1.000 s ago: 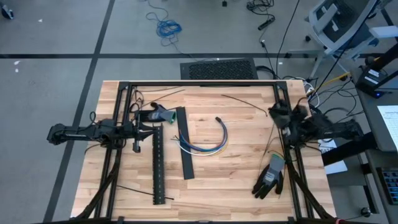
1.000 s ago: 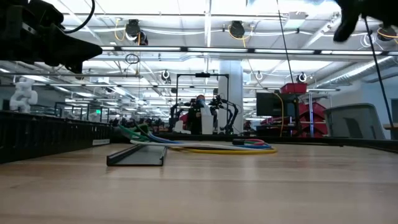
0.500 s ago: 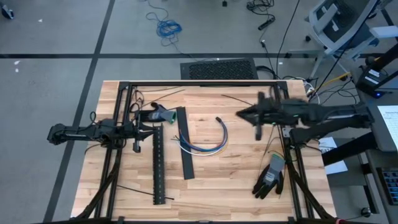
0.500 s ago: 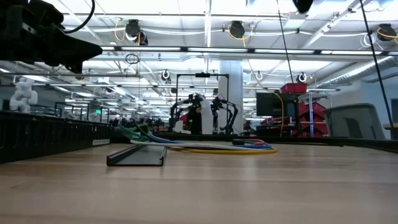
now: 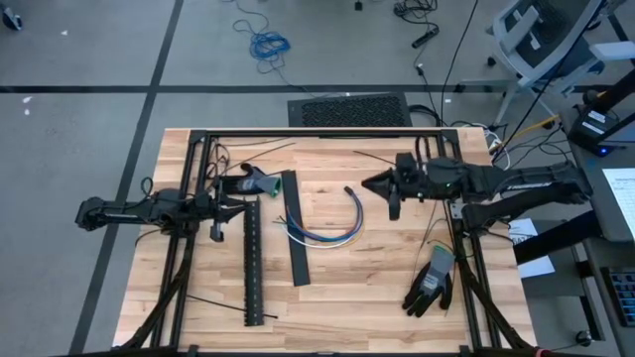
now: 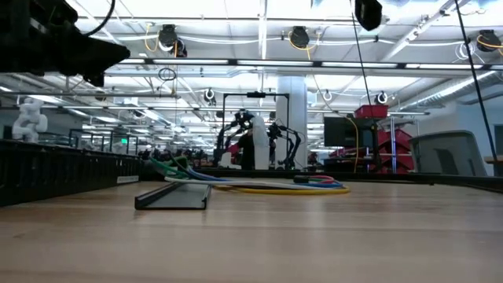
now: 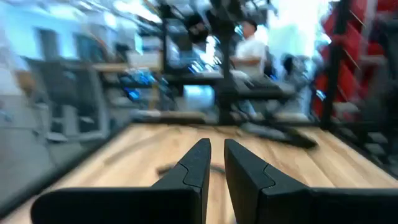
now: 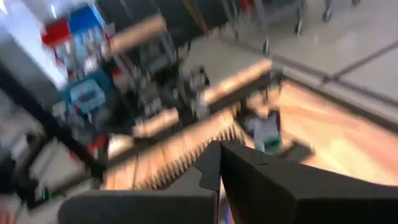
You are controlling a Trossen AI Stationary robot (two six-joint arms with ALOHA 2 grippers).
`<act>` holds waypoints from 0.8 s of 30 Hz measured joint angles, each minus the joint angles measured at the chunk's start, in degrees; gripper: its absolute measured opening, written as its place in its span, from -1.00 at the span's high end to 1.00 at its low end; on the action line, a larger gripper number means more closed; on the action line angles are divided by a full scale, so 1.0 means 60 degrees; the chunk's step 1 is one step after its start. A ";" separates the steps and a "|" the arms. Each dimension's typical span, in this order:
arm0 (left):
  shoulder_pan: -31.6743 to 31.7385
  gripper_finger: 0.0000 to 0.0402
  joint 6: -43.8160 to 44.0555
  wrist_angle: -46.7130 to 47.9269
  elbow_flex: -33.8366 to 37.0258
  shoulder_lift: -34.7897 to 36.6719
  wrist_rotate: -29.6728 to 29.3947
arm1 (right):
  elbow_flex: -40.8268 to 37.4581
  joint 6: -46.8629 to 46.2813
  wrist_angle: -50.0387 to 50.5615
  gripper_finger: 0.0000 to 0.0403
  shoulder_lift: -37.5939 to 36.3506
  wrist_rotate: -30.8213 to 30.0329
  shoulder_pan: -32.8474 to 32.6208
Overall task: Ziptie cables
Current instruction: Wrap the cable wires with a black zip tie
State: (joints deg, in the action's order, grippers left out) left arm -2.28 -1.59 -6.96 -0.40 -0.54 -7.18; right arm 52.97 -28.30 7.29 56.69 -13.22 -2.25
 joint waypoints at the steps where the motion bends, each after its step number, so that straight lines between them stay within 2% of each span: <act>1: 0.0002 0.75 0.0190 -0.0486 -0.0002 -0.0002 -0.0454 | 0.0000 -0.0013 -0.0416 1.00 0.0004 -0.0071 0.0113; 4: 0.0018 0.75 0.0546 -0.1816 -0.0161 -0.0124 -0.1104 | 0.0000 0.0009 -0.1886 1.00 0.0202 -0.0133 0.0543; 6: 0.0011 0.75 0.0775 -0.1317 -0.0673 -0.0615 -0.1094 | 0.0005 0.0001 -0.2744 1.00 0.0518 -0.0226 0.0872; 8: 0.0011 0.75 0.1366 0.0018 -0.1251 -0.1423 -0.0879 | 0.0018 -0.0229 -0.2905 0.97 0.0937 -0.0241 0.1203; 10: 0.0011 0.75 0.1901 0.1129 -0.1858 -0.2414 -0.0501 | 0.0018 -0.0617 -0.2216 0.90 0.1513 0.0162 0.1489; 15: 0.0011 0.75 0.2450 0.1597 -0.3865 -0.5083 -0.0289 | -0.0004 -0.0559 -0.0283 0.59 0.2880 0.1298 0.1756; 20: 0.0011 0.65 0.2457 0.2932 -0.6376 -0.6878 0.0104 | -0.0001 0.1091 0.1042 0.25 0.3331 0.1208 0.1670; 24: 0.0114 0.45 0.2390 0.2990 -0.7443 -0.8159 0.0129 | 0.0000 0.2171 0.3173 0.04 0.3130 0.0436 0.1676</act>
State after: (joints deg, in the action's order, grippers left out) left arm -1.60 12.75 10.98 -45.06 -49.50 -6.41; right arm 52.97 -15.28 26.33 75.47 -10.60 7.81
